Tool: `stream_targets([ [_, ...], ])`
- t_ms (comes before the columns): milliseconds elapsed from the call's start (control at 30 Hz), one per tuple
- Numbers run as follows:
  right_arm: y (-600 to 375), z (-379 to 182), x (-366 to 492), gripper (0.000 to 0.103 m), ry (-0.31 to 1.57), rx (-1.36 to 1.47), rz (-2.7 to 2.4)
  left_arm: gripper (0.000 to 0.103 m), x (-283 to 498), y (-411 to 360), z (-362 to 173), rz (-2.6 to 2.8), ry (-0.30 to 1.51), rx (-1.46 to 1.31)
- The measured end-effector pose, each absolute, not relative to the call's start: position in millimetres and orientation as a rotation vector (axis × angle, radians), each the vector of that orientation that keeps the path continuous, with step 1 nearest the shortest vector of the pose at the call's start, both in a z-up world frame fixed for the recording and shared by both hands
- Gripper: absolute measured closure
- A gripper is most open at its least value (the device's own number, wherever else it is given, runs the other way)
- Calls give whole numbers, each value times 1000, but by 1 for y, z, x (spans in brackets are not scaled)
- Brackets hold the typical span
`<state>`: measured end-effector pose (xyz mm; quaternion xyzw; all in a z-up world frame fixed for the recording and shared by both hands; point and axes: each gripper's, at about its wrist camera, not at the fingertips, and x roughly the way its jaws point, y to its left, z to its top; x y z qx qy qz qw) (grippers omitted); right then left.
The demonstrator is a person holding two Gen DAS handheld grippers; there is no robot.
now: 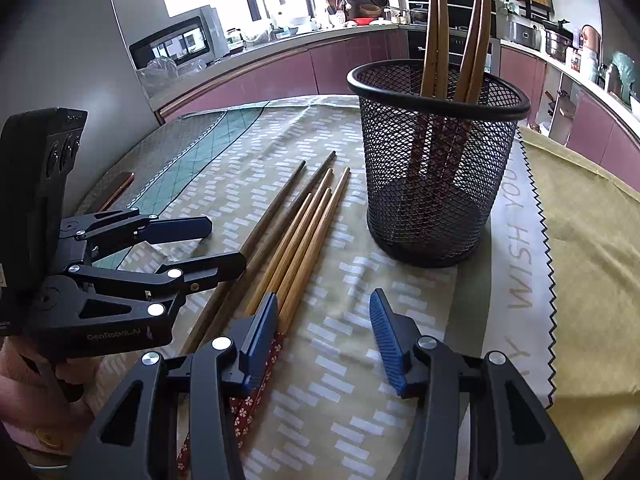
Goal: Organize utensils
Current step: 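Move both open grippers back over the remaining chopsticks on the cloth, then close the right gripper on a red-tipped chopstick while the left gripper grasps another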
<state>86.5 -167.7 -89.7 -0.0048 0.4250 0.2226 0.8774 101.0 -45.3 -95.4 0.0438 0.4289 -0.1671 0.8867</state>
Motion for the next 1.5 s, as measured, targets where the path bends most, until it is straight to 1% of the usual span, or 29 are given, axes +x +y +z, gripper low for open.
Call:
stream_targets([
  [233,-166,-89,88,60,892,-28,450,48,102,-49,-96,-347,891,118],
  [267,-165,-88,88,63,892,-34,447,48,102,-49,-96,-349,891,118],
  [367,-166,-88,88,65,895,-39,450,51,100,-49,-96,-357,889,127],
  [533,-158,-89,90,71,903,-64,453,64,101,-47,-96,-374,896,122],
  [700,-154,-90,95,73,899,-70,443,64,106,-48,-97,-381,907,123],
  [833,-152,-90,99,75,897,-64,442,68,111,-49,-96,-376,907,119],
  [900,-153,-90,100,77,898,-60,443,70,112,-49,-97,-372,907,115],
  [967,-155,-90,100,80,899,-49,442,73,114,-51,-96,-369,908,109],
  [1033,-157,-90,101,84,901,-35,445,83,116,-51,-96,-372,910,95],
  [1100,-160,-91,101,87,904,-21,448,87,118,-50,-95,-378,914,82],
  [1233,-166,-91,104,94,918,27,469,89,117,-48,-96,-366,916,61],
  [1367,-173,-92,104,97,924,85,476,91,115,-46,-96,-355,917,40],
  [1500,-181,-90,102,97,918,130,485,93,112,-41,-95,-343,923,22],
])
